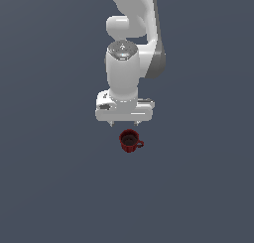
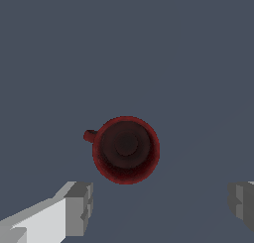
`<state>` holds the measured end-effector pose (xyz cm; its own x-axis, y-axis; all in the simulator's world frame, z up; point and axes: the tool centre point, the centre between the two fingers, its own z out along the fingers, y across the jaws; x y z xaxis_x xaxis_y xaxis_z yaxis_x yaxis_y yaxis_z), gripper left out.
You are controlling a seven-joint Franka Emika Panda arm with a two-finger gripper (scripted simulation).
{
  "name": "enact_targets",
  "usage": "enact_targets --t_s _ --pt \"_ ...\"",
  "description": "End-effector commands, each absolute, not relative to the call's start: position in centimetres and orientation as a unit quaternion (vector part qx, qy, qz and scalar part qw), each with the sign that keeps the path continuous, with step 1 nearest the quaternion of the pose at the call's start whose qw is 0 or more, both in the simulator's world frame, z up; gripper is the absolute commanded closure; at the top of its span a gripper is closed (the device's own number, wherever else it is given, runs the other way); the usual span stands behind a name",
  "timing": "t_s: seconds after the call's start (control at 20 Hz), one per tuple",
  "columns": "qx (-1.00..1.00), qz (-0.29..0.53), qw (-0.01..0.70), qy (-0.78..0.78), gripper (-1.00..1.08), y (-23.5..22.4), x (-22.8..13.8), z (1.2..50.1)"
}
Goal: Pick up the object and move it to a goal position.
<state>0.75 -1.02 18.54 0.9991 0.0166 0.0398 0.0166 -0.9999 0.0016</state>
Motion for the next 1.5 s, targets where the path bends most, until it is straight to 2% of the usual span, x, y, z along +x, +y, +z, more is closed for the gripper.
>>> enact_targets --t_s 0.0,0.75,1.45 --pt "1.0 0.02 0.001 0.008 -0.2 -1.0 0.7 18.5" --pt "1.0 0.011 0.012 0.019 -0.2 -1.3 1.0 18.1" --pt "0.989 -0.095 0.05 0.106 -0.2 1.9 1.5 14.4"
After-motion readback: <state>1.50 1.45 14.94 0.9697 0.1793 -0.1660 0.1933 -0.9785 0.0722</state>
